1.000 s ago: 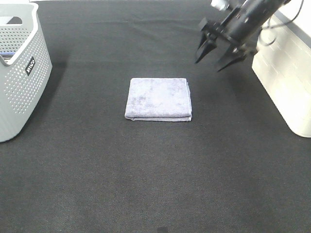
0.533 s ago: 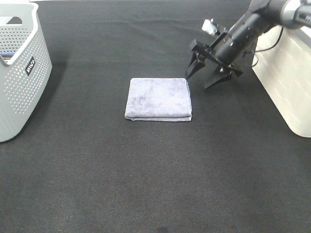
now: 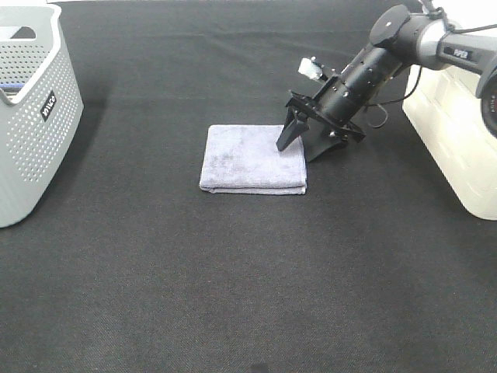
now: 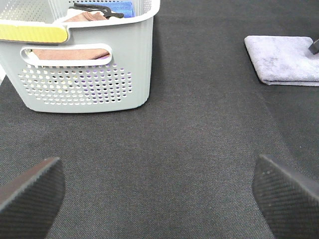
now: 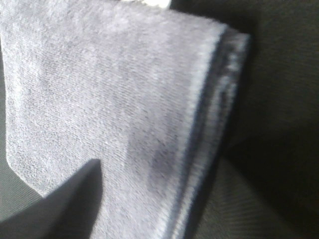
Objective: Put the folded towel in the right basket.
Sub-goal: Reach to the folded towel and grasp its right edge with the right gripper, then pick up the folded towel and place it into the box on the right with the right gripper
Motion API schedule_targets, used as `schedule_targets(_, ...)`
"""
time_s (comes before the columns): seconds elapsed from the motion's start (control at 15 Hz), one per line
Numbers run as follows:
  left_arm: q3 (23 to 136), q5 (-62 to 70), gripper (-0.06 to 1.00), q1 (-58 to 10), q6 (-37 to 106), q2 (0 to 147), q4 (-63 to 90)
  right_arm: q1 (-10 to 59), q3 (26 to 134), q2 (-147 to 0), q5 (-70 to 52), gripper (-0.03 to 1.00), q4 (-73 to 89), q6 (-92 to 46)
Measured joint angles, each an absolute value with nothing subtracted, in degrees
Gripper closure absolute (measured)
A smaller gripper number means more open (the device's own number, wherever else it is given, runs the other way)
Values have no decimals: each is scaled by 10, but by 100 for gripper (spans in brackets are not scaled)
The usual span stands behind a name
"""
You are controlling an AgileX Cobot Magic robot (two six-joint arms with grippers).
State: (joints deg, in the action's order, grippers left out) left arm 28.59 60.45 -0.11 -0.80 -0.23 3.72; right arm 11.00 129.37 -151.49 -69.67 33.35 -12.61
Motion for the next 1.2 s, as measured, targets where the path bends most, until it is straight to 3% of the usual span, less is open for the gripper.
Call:
schedule_targets(0.2,286,604,-2,-1,-8,-2,37,117,1294,-1524,-697,86,337,-126)
schedule_targets(0.27,286,604,-2,-1,-8,-2,37,117,1294,-1524,-697,90,337,-126)
schedule_targets(0.67,286,604,-2,-1,-8,-2,37,117,1349,-1496,-697,90,331,-126)
schedule_targets(1.2,286,604,-2,-1,-8,-2,37,117,1360,-1323,-699,90,222,-126)
